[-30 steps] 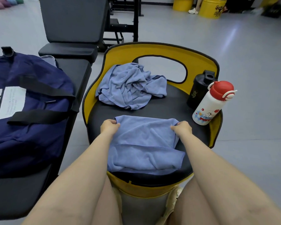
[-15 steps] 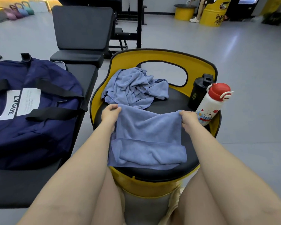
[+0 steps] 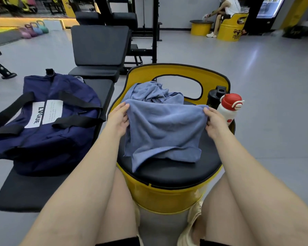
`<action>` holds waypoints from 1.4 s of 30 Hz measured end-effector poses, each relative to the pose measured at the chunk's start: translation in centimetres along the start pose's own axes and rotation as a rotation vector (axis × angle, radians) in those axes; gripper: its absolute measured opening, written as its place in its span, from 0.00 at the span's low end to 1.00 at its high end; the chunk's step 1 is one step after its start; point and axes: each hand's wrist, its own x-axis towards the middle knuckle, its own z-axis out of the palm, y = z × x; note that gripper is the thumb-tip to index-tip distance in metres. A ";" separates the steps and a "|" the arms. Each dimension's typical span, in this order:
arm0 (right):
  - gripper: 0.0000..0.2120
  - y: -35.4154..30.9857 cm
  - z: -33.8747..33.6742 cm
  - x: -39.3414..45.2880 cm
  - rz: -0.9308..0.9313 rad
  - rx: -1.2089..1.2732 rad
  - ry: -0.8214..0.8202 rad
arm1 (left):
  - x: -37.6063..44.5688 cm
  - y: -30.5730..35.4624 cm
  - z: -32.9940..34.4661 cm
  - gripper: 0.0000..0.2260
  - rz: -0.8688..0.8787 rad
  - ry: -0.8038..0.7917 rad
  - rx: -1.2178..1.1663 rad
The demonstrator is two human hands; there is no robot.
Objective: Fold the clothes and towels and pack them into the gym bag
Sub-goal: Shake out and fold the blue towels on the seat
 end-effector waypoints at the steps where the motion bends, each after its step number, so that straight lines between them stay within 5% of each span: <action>1: 0.12 -0.3 -0.1 -0.6 -0.032 0.041 -0.002 | -0.6 0.2 0.0 0.13 0.028 -0.014 -0.016; 11: 0.27 -1.8 -0.3 -5.8 -0.239 0.021 -0.168 | -4.9 1.1 -1.5 0.21 0.208 -0.122 0.028; 20: 0.08 -2.0 -1.0 -6.7 -0.342 -0.004 -0.069 | -7.0 2.0 -2.9 0.13 0.286 0.002 0.096; 23: 0.13 -1.9 -1.3 -6.7 -0.348 -0.030 -0.040 | -7.3 2.3 -3.3 0.15 0.267 0.038 0.068; 27: 0.26 -1.7 -1.4 -6.8 -0.358 -0.093 -0.185 | -7.2 2.5 -4.0 0.17 0.284 -0.120 0.119; 34: 0.09 -1.4 -2.2 -7.1 -0.441 -0.272 -0.119 | -6.9 1.8 -4.7 0.12 0.357 -0.041 0.275; 42: 0.09 -2.2 -2.9 -8.7 -0.452 -0.204 -0.064 | -7.4 1.9 -4.7 0.08 0.356 0.012 0.289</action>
